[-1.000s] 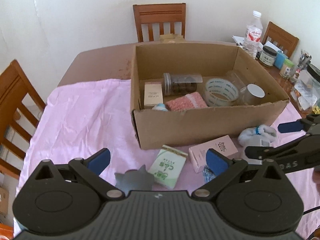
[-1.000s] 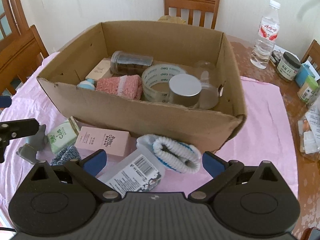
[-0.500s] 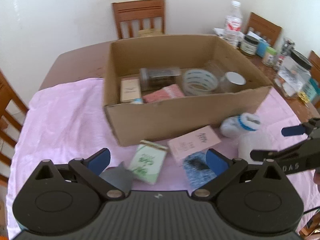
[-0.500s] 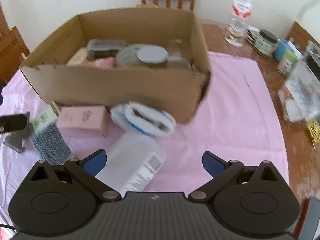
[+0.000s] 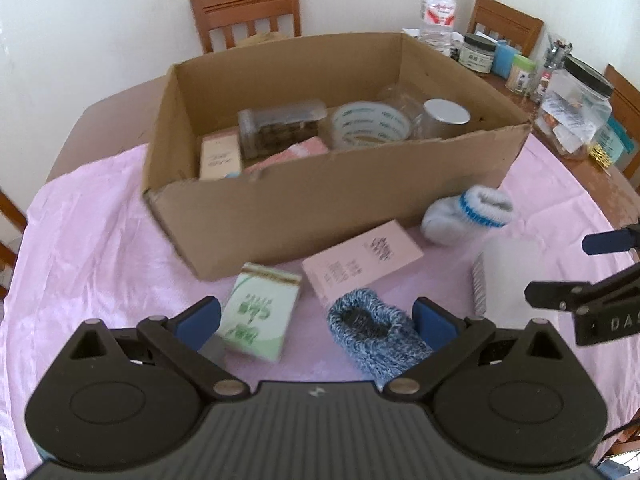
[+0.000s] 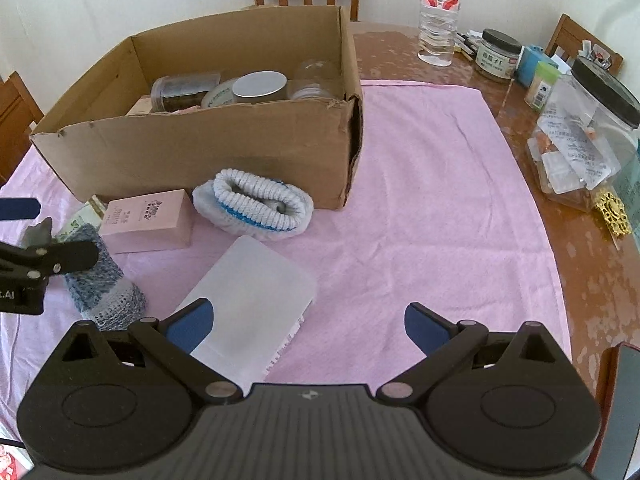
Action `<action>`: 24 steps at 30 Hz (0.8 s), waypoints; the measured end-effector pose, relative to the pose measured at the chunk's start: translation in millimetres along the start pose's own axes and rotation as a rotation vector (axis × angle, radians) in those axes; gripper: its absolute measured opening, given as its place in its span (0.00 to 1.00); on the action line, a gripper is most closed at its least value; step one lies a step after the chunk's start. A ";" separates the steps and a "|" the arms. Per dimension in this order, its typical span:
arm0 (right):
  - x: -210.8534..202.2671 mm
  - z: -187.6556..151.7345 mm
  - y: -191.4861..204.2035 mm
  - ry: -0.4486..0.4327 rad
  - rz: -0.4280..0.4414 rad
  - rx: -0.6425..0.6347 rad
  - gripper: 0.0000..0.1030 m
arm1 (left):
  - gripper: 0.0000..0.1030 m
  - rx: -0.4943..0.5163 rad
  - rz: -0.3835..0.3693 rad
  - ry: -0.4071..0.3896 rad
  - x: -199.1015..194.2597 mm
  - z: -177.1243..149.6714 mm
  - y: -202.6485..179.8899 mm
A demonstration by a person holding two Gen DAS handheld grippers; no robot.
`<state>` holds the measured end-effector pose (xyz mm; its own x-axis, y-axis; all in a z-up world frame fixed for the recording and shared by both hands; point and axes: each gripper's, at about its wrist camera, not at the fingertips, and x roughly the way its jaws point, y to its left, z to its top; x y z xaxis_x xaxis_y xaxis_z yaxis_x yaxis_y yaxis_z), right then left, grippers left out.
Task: Organize objects
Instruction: 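Grasp the blue-grey knit sock with the left tool while the right tool grasps the white translucent pad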
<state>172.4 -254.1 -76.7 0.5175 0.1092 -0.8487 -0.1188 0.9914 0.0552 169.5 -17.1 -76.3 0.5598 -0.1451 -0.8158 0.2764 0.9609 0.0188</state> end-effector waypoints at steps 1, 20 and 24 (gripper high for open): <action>-0.1 0.2 0.8 -0.003 0.004 -0.004 1.00 | 0.98 -0.011 0.006 0.003 -1.9 -2.6 3.6; 29.1 24.8 16.9 0.021 0.296 -0.385 1.00 | 0.98 -0.133 0.001 0.020 -25.9 -48.0 6.4; 35.1 26.2 18.6 0.064 0.346 -0.419 1.00 | 0.98 -0.138 0.002 0.016 -23.9 -53.7 1.9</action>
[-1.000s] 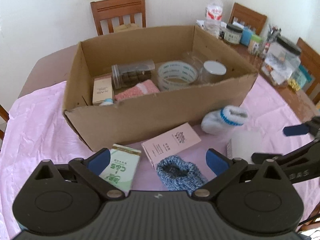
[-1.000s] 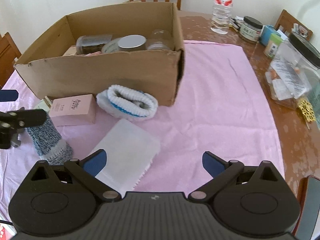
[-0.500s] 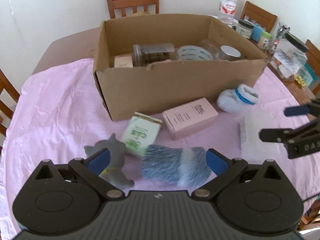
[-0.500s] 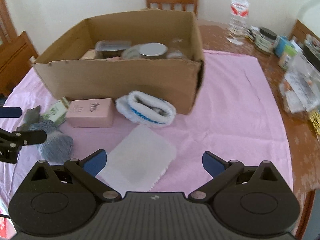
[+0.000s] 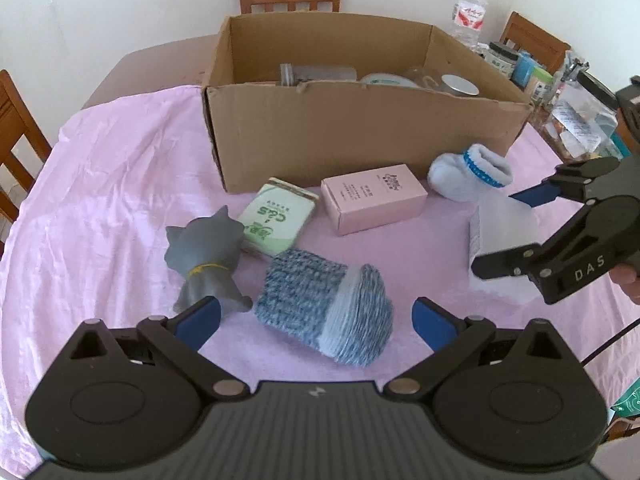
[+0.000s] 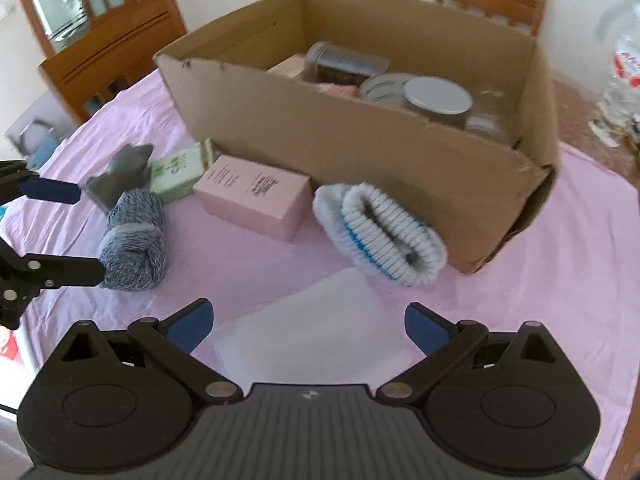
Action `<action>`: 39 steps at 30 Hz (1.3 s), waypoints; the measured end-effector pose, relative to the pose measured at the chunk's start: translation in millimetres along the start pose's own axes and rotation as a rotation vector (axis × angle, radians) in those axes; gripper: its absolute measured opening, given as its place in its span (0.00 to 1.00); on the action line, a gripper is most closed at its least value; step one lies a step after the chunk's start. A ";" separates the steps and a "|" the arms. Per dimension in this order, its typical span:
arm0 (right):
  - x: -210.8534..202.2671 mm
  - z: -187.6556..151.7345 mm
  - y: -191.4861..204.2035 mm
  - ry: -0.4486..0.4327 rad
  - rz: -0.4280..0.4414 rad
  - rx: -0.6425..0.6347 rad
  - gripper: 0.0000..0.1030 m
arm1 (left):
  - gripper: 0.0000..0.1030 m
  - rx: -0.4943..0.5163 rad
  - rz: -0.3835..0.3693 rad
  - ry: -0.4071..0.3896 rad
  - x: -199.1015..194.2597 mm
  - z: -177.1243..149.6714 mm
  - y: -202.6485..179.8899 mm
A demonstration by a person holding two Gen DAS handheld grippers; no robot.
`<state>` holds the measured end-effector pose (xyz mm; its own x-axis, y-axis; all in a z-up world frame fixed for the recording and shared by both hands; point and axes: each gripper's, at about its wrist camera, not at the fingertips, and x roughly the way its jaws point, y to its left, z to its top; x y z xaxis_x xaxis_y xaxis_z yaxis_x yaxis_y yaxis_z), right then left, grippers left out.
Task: Organize objects
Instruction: 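Grasp the blue-grey knit sock with the left tool while the right tool grasps the white translucent pad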
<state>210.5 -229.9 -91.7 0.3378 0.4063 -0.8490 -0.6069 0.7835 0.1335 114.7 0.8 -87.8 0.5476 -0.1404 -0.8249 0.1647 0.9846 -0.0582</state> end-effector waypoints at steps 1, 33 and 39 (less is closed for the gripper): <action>0.6 -1.2 0.4 0.010 0.013 -0.002 1.00 | 0.98 0.006 -0.009 -0.003 0.0 -0.2 -0.9; -5.4 -24.9 31.7 0.061 -0.015 -0.065 1.00 | 0.98 0.190 -0.070 0.076 41.1 -5.9 -14.8; 4.1 -23.1 32.8 0.059 -0.052 -0.059 1.00 | 0.97 0.170 -0.083 0.070 44.7 -7.5 -9.1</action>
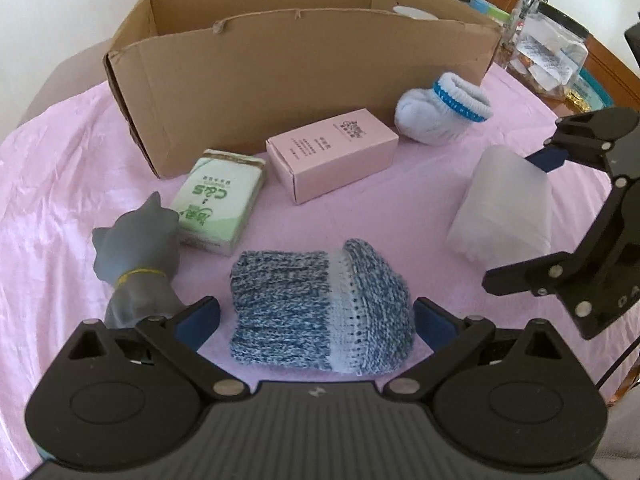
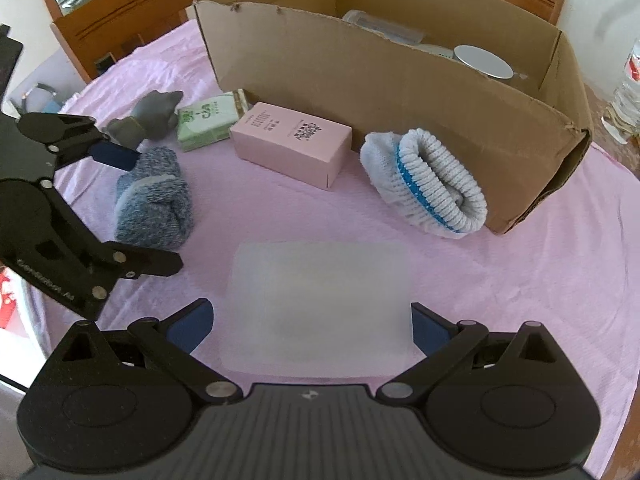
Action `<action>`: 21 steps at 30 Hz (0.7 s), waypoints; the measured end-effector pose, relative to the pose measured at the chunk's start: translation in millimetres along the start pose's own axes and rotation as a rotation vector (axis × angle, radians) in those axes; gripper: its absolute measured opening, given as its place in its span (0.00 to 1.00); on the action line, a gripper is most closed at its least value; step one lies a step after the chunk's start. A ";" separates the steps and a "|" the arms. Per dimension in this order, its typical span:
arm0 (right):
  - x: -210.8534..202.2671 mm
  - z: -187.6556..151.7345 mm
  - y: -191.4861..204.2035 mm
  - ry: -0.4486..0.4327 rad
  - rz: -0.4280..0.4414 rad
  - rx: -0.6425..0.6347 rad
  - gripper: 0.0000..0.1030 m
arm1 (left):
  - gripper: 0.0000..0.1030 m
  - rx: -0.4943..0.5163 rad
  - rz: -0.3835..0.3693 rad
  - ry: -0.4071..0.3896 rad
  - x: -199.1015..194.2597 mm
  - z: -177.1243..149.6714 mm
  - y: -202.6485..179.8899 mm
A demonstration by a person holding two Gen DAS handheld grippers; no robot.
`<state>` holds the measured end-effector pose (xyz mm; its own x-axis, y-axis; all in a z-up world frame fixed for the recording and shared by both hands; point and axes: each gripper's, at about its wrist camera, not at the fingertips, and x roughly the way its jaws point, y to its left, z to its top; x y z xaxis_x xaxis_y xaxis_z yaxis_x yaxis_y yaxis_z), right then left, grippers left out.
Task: Organize objects
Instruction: 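Grasp the blue-grey knit sock with the left tool while the right tool grasps the white translucent pad, then carry the blue-grey sock and white pad into the box, opening both tools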
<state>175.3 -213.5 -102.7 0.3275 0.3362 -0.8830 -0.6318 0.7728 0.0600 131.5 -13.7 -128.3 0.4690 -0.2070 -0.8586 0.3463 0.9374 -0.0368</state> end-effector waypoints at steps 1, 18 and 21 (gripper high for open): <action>1.3 0.5 0.7 -0.001 -0.006 -0.002 1.00 | 0.97 -0.004 0.001 0.000 -0.4 0.2 0.3; 3.8 5.4 5.7 0.048 -0.106 0.032 0.84 | 0.76 0.004 -0.018 0.004 -7.6 4.9 -1.4; -2.3 7.6 4.7 0.050 -0.118 0.040 0.84 | 0.75 0.014 -0.026 0.006 -12.5 8.6 -2.3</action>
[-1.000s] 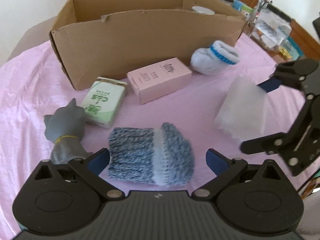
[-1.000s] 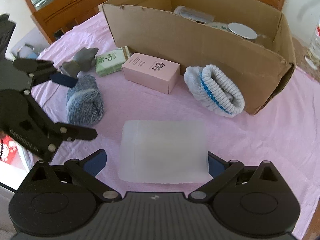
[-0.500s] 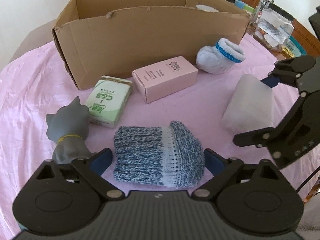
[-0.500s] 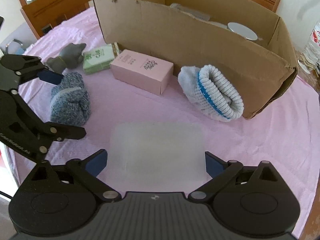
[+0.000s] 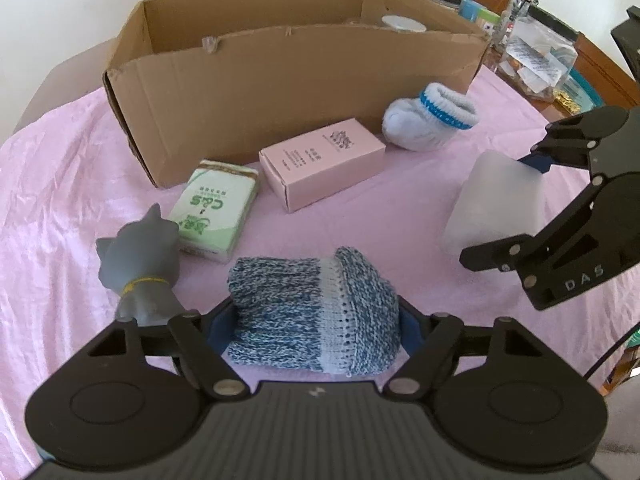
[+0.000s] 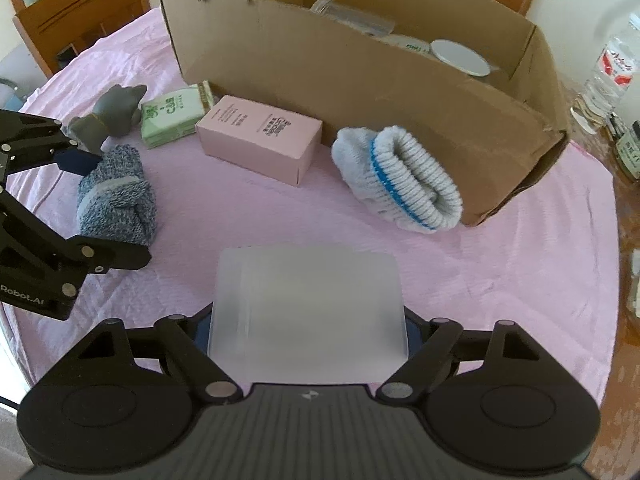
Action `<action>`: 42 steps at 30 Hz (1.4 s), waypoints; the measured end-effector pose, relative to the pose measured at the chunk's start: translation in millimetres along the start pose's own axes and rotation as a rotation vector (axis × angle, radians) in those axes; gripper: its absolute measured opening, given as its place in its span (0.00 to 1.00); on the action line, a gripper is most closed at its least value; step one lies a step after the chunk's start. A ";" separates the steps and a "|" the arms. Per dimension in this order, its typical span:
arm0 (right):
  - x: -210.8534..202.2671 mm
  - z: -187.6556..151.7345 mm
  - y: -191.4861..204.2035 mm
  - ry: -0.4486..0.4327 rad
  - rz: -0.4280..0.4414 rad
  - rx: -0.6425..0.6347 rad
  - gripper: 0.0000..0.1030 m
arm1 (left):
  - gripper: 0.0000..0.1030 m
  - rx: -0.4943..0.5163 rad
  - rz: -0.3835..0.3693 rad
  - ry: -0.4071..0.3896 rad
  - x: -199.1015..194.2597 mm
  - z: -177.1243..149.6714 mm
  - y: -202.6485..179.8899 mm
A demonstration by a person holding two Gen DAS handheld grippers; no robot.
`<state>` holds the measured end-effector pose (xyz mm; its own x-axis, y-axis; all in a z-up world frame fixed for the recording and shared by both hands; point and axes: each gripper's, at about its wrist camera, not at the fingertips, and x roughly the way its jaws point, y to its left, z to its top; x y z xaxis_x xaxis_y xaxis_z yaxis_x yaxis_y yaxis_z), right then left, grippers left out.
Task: Organize objects
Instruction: 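Carry the blue-grey sock and white pad into the box, opening both tools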
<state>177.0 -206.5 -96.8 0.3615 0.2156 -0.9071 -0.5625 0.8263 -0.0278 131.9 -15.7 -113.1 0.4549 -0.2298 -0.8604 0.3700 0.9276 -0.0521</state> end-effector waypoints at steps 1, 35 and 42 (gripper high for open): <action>-2.3 0.9 -1.3 0.003 0.001 0.005 0.84 | 0.75 0.005 -0.004 -0.001 -3.1 1.5 0.2; -100.2 131.6 -19.2 -0.270 0.008 -0.013 0.84 | 0.75 0.121 0.053 -0.154 -57.5 179.3 58.0; -83.9 162.2 -16.6 -0.298 -0.001 0.000 0.84 | 0.75 0.134 0.071 -0.146 -37.2 212.2 70.8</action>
<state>276.6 -153.9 47.9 0.5644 0.3576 -0.7440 -0.5618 0.8268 -0.0288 313.0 -4.0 22.8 0.5927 -0.2146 -0.7763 0.4331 0.8976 0.0825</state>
